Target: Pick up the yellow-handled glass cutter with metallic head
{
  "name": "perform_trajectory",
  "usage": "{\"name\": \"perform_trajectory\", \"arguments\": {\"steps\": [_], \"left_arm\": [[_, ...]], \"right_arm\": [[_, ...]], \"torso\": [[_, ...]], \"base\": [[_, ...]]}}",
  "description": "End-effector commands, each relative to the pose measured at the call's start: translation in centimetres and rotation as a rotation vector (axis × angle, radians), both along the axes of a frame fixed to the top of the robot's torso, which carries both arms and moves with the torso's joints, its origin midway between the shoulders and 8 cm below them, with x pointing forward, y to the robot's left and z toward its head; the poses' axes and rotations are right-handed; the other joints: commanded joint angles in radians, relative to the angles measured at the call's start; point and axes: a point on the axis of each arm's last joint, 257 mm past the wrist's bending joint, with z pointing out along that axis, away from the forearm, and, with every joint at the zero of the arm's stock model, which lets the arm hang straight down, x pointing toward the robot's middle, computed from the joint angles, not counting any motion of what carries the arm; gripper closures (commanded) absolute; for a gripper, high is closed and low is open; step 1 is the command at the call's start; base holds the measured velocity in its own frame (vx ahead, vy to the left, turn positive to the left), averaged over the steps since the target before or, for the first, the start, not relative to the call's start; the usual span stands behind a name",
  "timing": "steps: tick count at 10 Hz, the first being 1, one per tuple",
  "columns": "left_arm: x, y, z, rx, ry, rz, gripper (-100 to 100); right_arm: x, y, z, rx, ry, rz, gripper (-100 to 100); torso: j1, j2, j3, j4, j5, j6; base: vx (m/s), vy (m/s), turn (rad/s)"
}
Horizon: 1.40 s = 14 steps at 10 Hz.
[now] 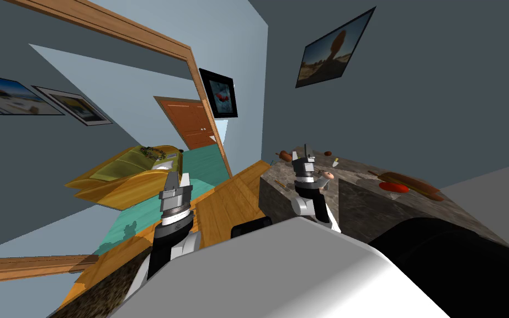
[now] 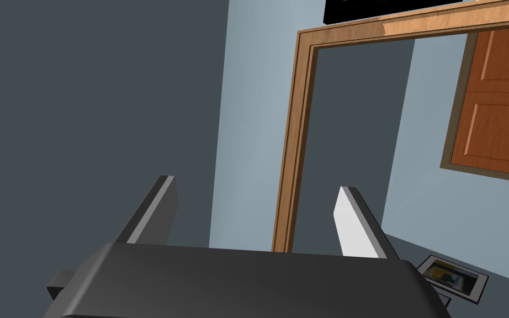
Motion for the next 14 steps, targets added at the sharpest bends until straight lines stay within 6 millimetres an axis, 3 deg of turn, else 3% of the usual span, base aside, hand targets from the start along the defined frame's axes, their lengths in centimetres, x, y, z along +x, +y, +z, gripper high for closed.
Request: {"name": "perform_trajectory", "arguments": {"steps": [1,14], "left_arm": [[0.0,0.0,0.0,0.000,0.000,0.000,0],[0.0,0.0,0.0,0.000,0.000,0.000,0]], "right_arm": [[0.2,0.3,-0.3,-0.025,0.013,0.015,-100],[3.0,-0.6,-7.4,-0.252,0.242,0.104,-100]], "torso": [[0.000,0.000,0.000,0.000,0.000,0.000],[0.001,0.000,0.000,0.000,0.000,0.000]], "base": [[-0.005,0.008,0.000],[-0.006,0.020,0.010]]}}
